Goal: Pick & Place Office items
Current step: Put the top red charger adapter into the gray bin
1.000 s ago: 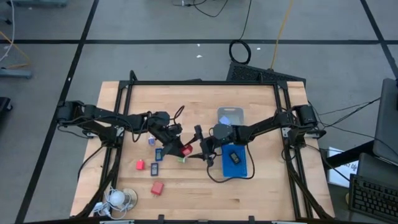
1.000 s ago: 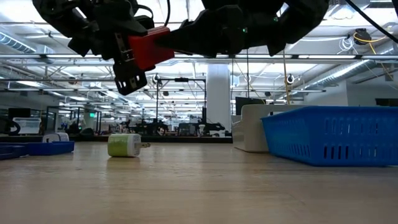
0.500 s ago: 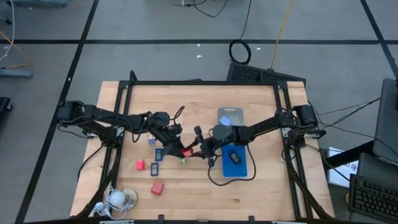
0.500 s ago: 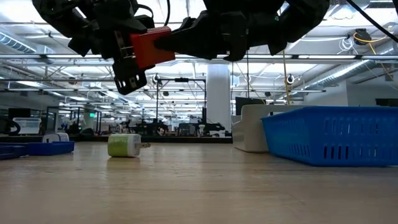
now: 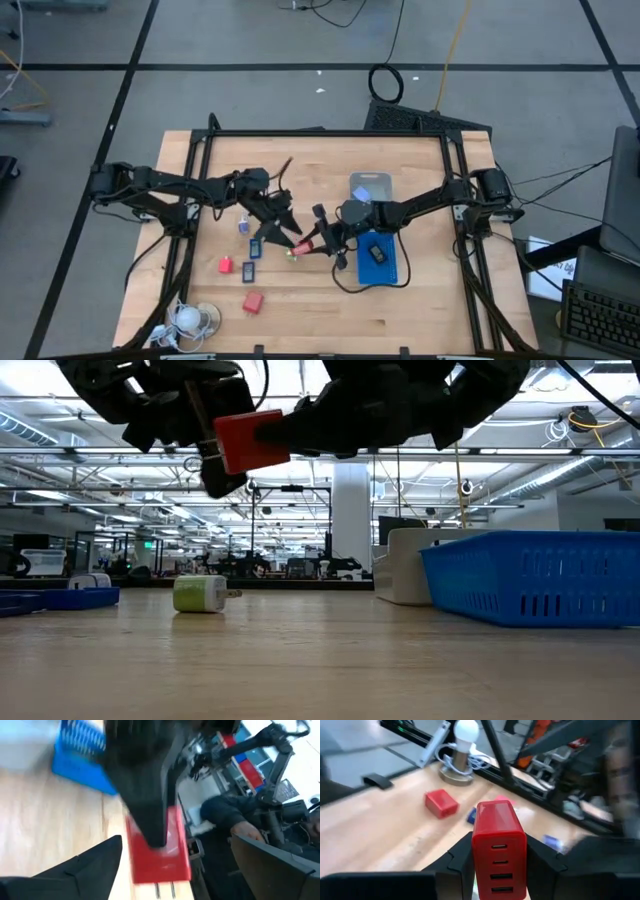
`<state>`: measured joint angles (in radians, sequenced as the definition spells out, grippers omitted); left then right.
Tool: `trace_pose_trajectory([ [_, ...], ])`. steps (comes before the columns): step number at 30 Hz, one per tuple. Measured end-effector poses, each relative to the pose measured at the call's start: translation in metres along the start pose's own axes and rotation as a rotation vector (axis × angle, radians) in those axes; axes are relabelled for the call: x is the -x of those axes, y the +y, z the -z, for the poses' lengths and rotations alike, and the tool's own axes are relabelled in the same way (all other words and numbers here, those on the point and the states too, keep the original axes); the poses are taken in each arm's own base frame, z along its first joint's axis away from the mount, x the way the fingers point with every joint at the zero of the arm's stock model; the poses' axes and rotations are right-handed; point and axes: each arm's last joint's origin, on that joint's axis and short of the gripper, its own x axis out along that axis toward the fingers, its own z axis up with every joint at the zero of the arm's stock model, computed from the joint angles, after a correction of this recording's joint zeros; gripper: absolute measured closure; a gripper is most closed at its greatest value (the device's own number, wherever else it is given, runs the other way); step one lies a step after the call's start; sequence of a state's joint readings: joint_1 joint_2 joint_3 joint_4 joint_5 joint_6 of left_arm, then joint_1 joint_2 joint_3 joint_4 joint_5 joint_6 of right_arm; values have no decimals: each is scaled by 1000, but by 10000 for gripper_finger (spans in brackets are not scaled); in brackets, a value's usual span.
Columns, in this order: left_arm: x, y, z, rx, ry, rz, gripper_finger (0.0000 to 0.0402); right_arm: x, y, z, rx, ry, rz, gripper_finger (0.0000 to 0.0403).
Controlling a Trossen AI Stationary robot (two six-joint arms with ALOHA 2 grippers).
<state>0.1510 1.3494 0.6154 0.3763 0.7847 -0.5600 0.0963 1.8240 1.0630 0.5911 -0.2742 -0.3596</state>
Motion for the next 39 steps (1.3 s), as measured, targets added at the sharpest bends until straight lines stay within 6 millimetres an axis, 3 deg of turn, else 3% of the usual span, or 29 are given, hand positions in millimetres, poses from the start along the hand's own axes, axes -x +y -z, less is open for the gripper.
trace_pose_trajectory([
  [6,16,-10,-11,-165,-126,-123,19,2,-4,3,-103,7,-38,283],
  [11,35,-29,-7,-248,-184,-340,28,11,-6,-3,-124,7,-31,286],
  [18,78,-73,5,-361,-321,-603,33,41,-9,-11,-180,-30,-39,285],
  [24,109,-100,29,-401,-385,-802,23,73,-10,-11,-204,-94,10,284],
  [31,115,-90,63,-404,-427,-969,21,108,-9,-9,-213,-187,75,287],
  [39,108,-70,95,-361,-458,-917,35,140,-13,-2,-243,-214,146,286],
])
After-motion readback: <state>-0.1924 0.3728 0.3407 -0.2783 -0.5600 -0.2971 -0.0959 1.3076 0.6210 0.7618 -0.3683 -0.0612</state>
